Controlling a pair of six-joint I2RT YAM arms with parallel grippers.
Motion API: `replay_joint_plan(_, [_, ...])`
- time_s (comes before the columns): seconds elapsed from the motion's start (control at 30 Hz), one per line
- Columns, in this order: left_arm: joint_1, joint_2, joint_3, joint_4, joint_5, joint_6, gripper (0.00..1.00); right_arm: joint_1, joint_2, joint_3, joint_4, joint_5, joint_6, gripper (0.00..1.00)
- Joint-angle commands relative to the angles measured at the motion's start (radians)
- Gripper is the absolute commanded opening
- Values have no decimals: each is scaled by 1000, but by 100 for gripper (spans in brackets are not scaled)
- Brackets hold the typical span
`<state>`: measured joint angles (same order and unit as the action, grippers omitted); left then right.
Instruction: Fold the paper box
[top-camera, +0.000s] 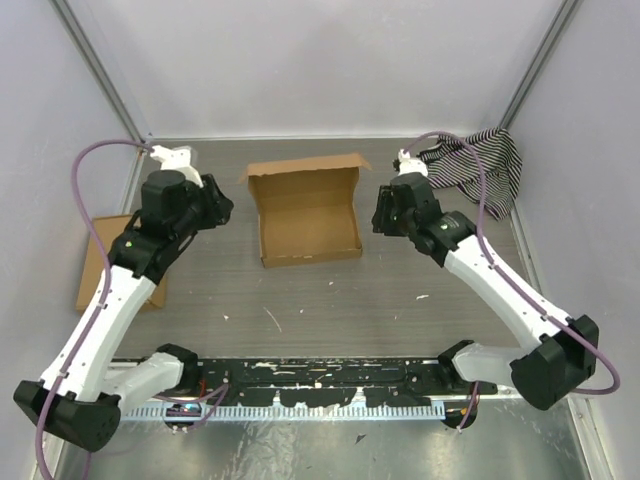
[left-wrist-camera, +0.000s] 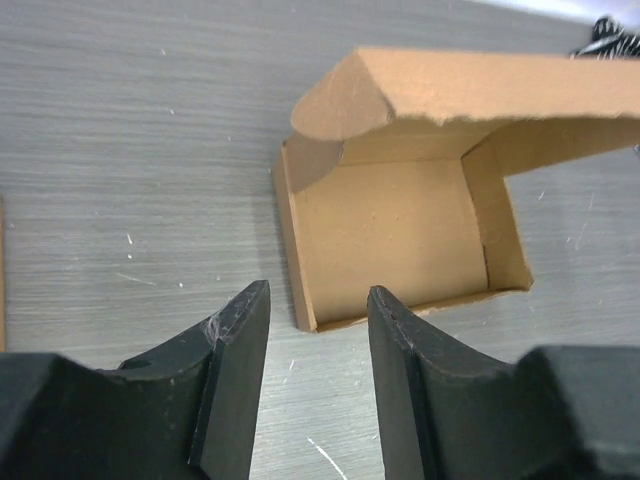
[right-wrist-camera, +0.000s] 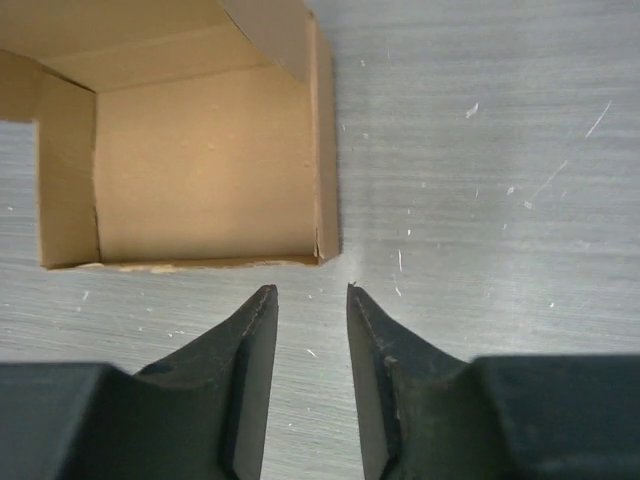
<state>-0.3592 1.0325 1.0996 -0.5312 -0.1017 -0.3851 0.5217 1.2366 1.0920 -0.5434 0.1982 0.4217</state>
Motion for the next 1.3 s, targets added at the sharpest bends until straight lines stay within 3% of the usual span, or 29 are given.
replay_joint_plan(0.0, [-1,57,164,-87,-47,-21,51,-8,8,169,-39,-26,-26,34])
replay_joint_plan(0.13, [-2,270,421,-153,-33,-7,51,-30,149,418,-68,-47,-67,13])
replay_joint_plan(0.2, [-1,362,524,-167,-32,3,51,-43,226,528,-69,-65,-83,10])
replay_joint_plan(0.3, [-2,468,621,-170,-31,15,51,-59,356,687,-73,-126,-91,11])
replay_joint_plan(0.4, [-2,569,679,-183,-5,15,51,-74,465,794,-74,-186,-89,17])
replay_joint_plan(0.6, [-3,606,602,-126,58,-12,49,-78,620,899,-46,-312,-95,24])
replay_joint_plan(0.73, [-4,589,536,-122,78,-15,48,-78,631,865,-58,-359,-92,22])
replay_joint_plan(1.0, [-11,464,318,-62,85,-55,47,-78,513,607,-32,-333,-94,22])
replay_joint_plan(1.27, [-19,447,229,-48,118,-84,46,-70,489,526,-25,-348,-70,22])
